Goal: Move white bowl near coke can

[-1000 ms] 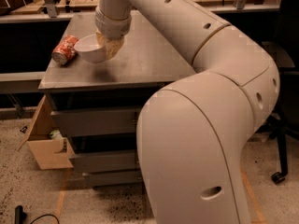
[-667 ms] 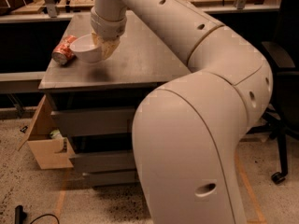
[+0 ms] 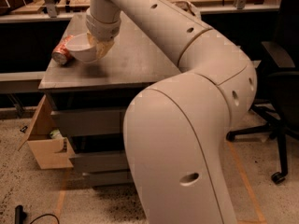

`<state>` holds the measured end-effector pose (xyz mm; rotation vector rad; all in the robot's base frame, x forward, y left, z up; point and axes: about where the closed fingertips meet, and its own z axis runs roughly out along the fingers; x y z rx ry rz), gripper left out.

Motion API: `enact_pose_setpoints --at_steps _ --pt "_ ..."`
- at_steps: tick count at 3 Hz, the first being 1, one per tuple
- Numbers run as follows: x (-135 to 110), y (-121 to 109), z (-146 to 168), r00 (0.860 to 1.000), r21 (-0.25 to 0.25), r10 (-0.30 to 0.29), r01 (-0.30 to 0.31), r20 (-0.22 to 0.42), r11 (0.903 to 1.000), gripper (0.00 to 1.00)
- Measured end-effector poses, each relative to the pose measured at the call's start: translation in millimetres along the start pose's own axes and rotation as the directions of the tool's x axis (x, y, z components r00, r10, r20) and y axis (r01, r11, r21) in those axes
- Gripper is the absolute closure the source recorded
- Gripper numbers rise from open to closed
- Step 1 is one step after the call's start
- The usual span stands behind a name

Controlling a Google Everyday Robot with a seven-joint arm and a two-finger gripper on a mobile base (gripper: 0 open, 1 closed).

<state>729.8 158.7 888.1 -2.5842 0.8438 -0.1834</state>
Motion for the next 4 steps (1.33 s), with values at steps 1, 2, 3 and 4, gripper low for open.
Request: enact_pose_setpoints --at_steps 1,2,3,4 --pt "3 -4 6 1.0 0.009 0.007 -0.007 0.005 0.9999 0.36" --pt "4 -3 11 1.0 0.01 0.014 -0.014 0.004 0.9998 0.11" --pt "6 0 11 1.0 0.012 0.021 -0.021 -0.001 0.9997 0.0" --pt "15 13 -12 0.998 0.036 0.056 -0.056 -0.005 0.9978 0.0"
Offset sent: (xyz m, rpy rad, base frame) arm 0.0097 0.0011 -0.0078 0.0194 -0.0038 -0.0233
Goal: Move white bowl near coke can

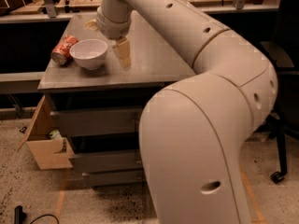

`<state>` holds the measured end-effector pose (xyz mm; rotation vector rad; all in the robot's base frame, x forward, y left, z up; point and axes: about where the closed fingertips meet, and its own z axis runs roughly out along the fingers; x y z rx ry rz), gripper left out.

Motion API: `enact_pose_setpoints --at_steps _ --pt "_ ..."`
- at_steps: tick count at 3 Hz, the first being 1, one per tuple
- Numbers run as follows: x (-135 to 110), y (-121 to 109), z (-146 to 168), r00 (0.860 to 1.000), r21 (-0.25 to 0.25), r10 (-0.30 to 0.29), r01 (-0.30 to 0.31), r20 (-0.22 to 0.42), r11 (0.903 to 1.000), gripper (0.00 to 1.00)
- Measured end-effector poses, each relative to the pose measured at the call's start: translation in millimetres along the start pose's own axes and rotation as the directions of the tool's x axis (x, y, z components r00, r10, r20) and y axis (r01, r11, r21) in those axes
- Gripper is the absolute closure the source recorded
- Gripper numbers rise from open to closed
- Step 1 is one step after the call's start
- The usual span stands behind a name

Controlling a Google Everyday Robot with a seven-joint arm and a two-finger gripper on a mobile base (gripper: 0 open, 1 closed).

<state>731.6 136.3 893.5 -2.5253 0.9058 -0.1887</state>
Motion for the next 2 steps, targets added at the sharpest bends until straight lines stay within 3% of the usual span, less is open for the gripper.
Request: enact_pose_setpoints --at_steps 1,2 --pt "34.2 28.3 -59.6 0.994 0.082 0.102 -0.1 -0.03 0.9916 0.0" --pt "34.2 28.3 -59.4 0.994 0.082 0.102 -0.1 -0.029 0.9916 0.0"
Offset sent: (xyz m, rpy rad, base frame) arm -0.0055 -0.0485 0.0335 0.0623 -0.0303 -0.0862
